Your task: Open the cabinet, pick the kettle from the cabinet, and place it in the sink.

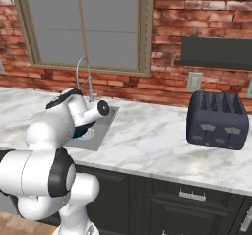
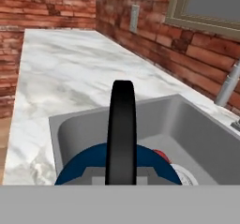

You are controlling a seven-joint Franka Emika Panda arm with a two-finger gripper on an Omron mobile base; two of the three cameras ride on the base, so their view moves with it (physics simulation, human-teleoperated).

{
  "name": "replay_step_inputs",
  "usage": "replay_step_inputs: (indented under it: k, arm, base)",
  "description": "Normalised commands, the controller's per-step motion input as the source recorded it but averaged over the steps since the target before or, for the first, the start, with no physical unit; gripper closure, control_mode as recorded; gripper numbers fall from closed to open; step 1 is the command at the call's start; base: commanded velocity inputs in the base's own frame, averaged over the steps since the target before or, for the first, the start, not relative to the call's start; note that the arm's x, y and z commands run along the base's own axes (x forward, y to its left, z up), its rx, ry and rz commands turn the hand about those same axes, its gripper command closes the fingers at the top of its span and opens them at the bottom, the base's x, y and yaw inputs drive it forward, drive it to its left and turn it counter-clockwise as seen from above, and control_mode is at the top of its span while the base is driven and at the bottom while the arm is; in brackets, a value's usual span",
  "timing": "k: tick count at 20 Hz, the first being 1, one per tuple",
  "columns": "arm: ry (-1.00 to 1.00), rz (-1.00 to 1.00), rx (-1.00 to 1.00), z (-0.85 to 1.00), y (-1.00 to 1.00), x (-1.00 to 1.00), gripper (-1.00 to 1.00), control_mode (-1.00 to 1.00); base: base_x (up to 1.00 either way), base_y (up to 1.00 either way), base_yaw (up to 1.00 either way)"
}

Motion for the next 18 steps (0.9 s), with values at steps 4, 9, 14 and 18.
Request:
replay_step_inputs:
  k: [4, 9, 14, 18]
  arm:
    - [0.0, 0.04, 0.0, -0.3, 0.06, 0.39, 1.0, -1.0]
    - [0.0, 0.0, -0.06, -0.25, 0.03, 0.4, 1.0, -1.0]
    - [0.08, 0.0, -0.17, -0.22, 0.07, 0.38, 1.0, -1.0]
    - [0.15, 0.0, -0.18, -0.21, 0.14, 0.31, 1.0, -1.0]
  base:
    - [0.0, 0.0, 0.0]
    - [0.0, 0.0, 0.0]
    - [0.0, 0.0, 0.0]
    - [0.0, 0.0, 0.0]
